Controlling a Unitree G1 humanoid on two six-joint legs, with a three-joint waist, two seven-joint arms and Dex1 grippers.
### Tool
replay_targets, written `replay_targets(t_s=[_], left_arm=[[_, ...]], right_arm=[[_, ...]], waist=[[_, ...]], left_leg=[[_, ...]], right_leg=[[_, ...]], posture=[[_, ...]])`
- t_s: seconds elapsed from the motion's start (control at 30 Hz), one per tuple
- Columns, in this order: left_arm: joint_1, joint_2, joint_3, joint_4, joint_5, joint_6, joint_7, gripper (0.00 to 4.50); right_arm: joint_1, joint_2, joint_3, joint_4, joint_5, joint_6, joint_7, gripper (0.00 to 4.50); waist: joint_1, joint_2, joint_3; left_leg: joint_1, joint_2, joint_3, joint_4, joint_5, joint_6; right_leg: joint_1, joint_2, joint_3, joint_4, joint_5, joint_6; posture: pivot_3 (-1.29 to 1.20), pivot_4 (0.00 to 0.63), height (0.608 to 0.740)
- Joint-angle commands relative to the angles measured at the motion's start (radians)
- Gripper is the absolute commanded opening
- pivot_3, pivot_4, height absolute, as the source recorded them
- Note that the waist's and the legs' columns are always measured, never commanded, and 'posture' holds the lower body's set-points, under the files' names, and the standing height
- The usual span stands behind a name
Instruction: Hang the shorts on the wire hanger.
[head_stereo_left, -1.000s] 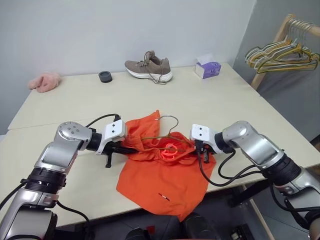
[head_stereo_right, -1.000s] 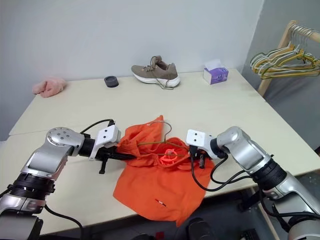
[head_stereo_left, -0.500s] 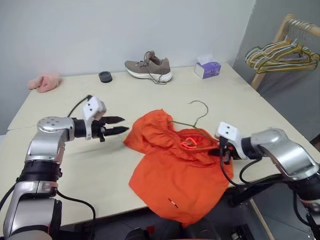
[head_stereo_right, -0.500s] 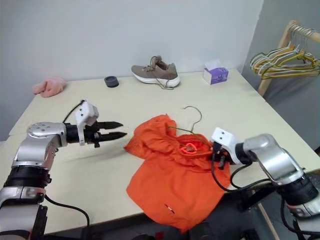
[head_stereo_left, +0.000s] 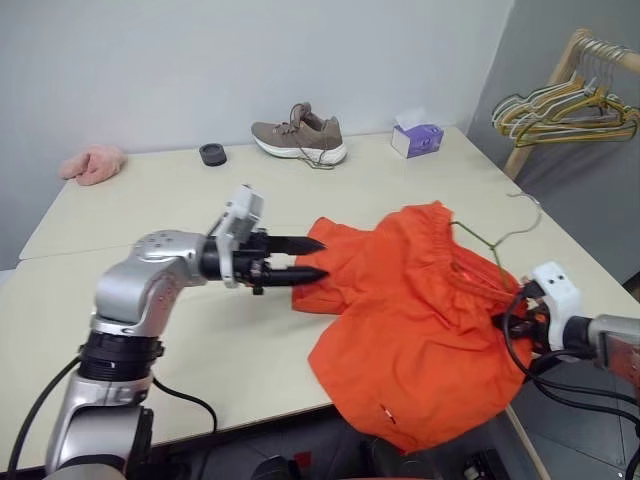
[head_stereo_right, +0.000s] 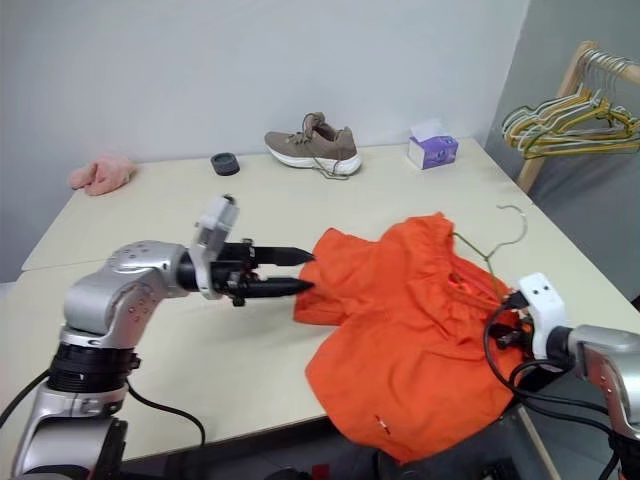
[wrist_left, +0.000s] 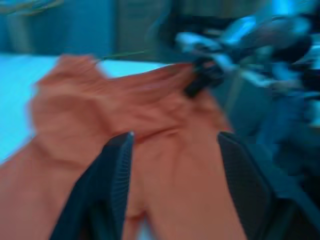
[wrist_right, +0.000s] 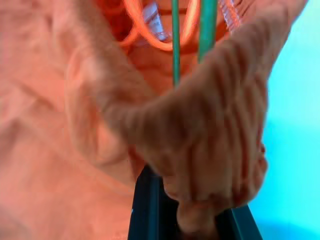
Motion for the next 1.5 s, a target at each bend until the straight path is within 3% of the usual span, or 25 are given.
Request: replay_targets(t_s=[0.03, 0.1, 0.3, 0.63, 0.83, 1.5], left_arm=[[-0.057, -0.050, 0.011, -0.043, -0.044, -0.003, 0.046, 4.06], [-0.068, -0.107, 0.006, -0.047, -0.027, -0.056, 0.090, 4.48], [-0.074, -0.200, -0.014, -0.059, 0.013, -0.149, 0.175, 4.48], [-0.097, -0.337, -0.058, -0.082, 0.041, -0.247, 0.290, 4.48], [-0.103, -0.370, -0.061, -0.091, 0.045, -0.257, 0.335, 4.48], [-0.083, -0.376, -0.100, -0.123, 0.055, -0.272, 0.365, 4.48]], right_arm=[[0.038, 0.011, -0.127, -0.054, -0.002, 0.028, -0.059, 0.00], [0.060, 0.023, -0.187, -0.036, -0.032, 0.028, -0.111, 0.00], [0.069, 0.024, -0.295, 0.021, -0.086, 0.005, -0.225, 0.00], [-0.198, -0.120, -0.412, 0.353, -0.196, -0.185, -0.431, 0.00], [-0.393, -0.249, -0.363, 0.643, -0.189, -0.268, -0.442, 0.00], [-0.889, -0.416, -0.184, 1.401, -0.191, -0.442, -0.544, 0.00]], waist=[[-0.007, 0.000, 0.000], [-0.016, 0.001, 0.000], [-0.036, 0.002, -0.001], [-0.072, 0.009, 0.003], [-0.085, 0.012, 0.005], [-0.107, 0.022, 0.025]], left_leg=[[0.000, 0.000, 0.000, 0.000, 0.000, 0.000], [0.000, 0.000, 0.000, 0.000, 0.000, 0.000], [0.000, 0.000, 0.001, -0.001, 0.000, 0.000], [0.001, -0.001, 0.003, -0.002, -0.001, 0.002], [0.002, -0.001, 0.003, -0.003, -0.002, 0.003], [0.005, -0.002, 0.010, -0.004, -0.003, 0.005]], right_leg=[[0.000, 0.001, 0.000, 0.000, 0.000, 0.000], [0.000, 0.001, 0.000, -0.001, 0.000, 0.000], [0.001, 0.001, 0.001, -0.001, -0.001, 0.001], [0.002, 0.001, 0.002, -0.003, -0.002, 0.002], [0.004, 0.001, 0.003, -0.006, -0.002, 0.002], [0.005, 0.000, 0.005, -0.009, -0.002, 0.003]], posture=[[-0.36, 0.065, 0.740], [-0.37, 0.067, 0.740], [-0.39, 0.072, 0.740], [-0.39, 0.085, 0.740], [-0.38, 0.093, 0.740], [-0.37, 0.103, 0.740]])
